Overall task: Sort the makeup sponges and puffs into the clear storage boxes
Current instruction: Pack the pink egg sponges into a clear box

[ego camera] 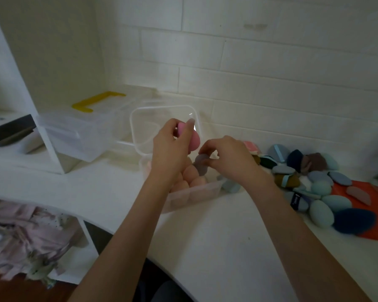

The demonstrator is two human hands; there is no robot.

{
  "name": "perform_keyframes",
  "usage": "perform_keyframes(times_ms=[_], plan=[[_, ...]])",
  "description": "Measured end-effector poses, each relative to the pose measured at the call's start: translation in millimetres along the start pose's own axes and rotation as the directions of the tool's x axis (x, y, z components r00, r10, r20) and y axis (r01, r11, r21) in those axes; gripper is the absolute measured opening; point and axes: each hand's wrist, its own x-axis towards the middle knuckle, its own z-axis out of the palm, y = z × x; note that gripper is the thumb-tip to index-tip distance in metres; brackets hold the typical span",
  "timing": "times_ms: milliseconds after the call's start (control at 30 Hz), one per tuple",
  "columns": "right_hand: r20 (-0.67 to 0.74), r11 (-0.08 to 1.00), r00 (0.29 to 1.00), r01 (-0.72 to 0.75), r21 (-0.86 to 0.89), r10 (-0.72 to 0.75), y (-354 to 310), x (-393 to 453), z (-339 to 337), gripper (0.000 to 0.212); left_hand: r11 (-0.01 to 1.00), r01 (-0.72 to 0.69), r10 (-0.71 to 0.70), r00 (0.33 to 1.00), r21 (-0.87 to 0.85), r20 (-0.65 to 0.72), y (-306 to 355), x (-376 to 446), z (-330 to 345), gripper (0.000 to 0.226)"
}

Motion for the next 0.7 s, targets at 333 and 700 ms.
perform_keyframes(times_ms=[333, 700], plan=[[0.078, 0.977, 0.997, 0.023, -0.212, -0.006, -4, 7, 8, 0.027, 0.998, 0.003, -0.004, 1.000, 0.062, 0.030, 4, -3, 0, 0.029], [0.006, 0.912, 0.999, -0.045, 0.408, 0.047, -2, 1, -24, 0.031, 0.983, -0.023, 0.012, 0.998, 0.183, 0.064, 5, -5, -2, 0.043]])
